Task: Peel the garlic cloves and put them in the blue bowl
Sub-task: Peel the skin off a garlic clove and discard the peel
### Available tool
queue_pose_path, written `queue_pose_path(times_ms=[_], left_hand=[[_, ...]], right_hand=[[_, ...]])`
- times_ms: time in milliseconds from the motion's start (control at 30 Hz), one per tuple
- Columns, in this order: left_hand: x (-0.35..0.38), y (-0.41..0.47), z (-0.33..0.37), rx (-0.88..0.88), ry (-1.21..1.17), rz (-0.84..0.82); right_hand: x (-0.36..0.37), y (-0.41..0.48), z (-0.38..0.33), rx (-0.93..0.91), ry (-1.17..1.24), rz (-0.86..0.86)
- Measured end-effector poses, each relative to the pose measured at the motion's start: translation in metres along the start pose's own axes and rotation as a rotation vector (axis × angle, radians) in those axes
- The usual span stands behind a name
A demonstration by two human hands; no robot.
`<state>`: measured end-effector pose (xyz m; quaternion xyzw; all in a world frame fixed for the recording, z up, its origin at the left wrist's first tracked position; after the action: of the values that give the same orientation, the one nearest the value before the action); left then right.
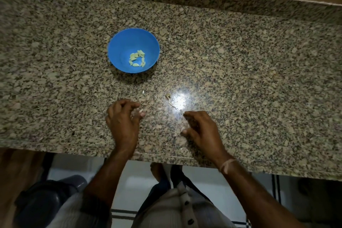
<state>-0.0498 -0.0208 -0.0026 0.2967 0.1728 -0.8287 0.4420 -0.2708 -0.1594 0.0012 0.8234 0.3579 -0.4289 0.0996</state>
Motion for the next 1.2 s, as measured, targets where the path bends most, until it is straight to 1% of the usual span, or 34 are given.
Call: queue_pose_path(times_ms=[67, 133, 200, 267, 400, 467, 500, 533, 633, 700, 767, 867, 933, 1000, 1067, 1100, 1133, 1200], left_hand=[[-0.001, -0.016, 0.001, 0.022, 0.07, 0.014], [0.0, -0.039, 0.005, 0.024, 0.038, 0.032], [0.007, -0.061, 0.006, 0.028, -0.085, -0.028], [0.015, -0.077, 0.007, 0.036, -0.099, -0.105], [0.026, -0.073, 0.016, 0.032, 0.005, -0.168], [0.026, -0.065, 0.017, 0.006, -0.008, -0.192], [0.024, -0.062, 0.016, -0.001, -0.032, -0.202], [0.022, -0.06, 0.013, -0.012, -0.075, -0.205], [0.019, -0.058, 0.01, -0.096, -0.256, -0.201], [0.02, -0.054, 0.012, -0.22, -0.428, -0.2], [0.022, -0.05, 0.017, -0.36, -0.573, -0.19], [0.024, -0.048, 0.021, -0.515, -0.744, -0.155], [0.027, -0.051, 0.028, -0.6, -0.856, -0.122], [0.034, -0.053, 0.038, -0.647, -0.935, -0.072], [0.043, -0.051, 0.052, -0.694, -1.038, -0.028], [0.048, -0.048, 0.06, -0.752, -1.142, -0.007], [0.052, -0.046, 0.07, -0.826, -1.28, 0.007], [0.056, -0.041, 0.085, -0.967, -1.561, 0.036]], right_hand=[[0.0, -0.014, 0.0, -0.003, -0.059, -0.016], [0.004, -0.021, -0.006, -0.009, -0.062, 0.016], [0.008, -0.018, -0.016, 0.004, -0.063, 0.071], [0.013, -0.004, -0.03, 0.018, -0.044, 0.093], [0.019, 0.031, -0.05, -0.017, -0.013, 0.043], [0.014, 0.038, -0.047, 0.007, 0.069, 0.049], [0.01, 0.039, -0.042, 0.013, 0.078, 0.077], [0.008, 0.041, -0.035, 0.008, 0.039, 0.082], [0.009, 0.053, -0.028, -0.073, -0.147, -0.046], [0.011, 0.066, -0.039, -0.167, -0.199, -0.121], [0.016, 0.075, -0.047, -0.26, -0.232, -0.113], [0.02, 0.067, -0.046, -0.279, -0.194, -0.082], [0.018, 0.062, -0.042, -0.312, -0.22, -0.02], [0.012, 0.063, -0.037, -0.288, -0.166, -0.02], [0.002, 0.067, -0.038, -0.196, 0.004, -0.026], [-0.003, 0.068, -0.04, -0.137, 0.11, -0.063], [-0.008, 0.068, -0.044, -0.117, 0.195, -0.124], [-0.018, 0.064, -0.055, -0.174, 0.254, -0.252]])
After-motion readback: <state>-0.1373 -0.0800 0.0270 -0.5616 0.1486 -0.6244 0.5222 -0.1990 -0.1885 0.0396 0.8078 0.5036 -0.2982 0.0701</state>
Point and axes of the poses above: each hand's wrist, its own y-axis towards the middle knuckle, its own x-axis out of the palm, z = x × y, the point moved 2 cm from there along y, towards the middle knuckle, and after that the axes turned 14 degrees about -y, right-handed, at the moved point
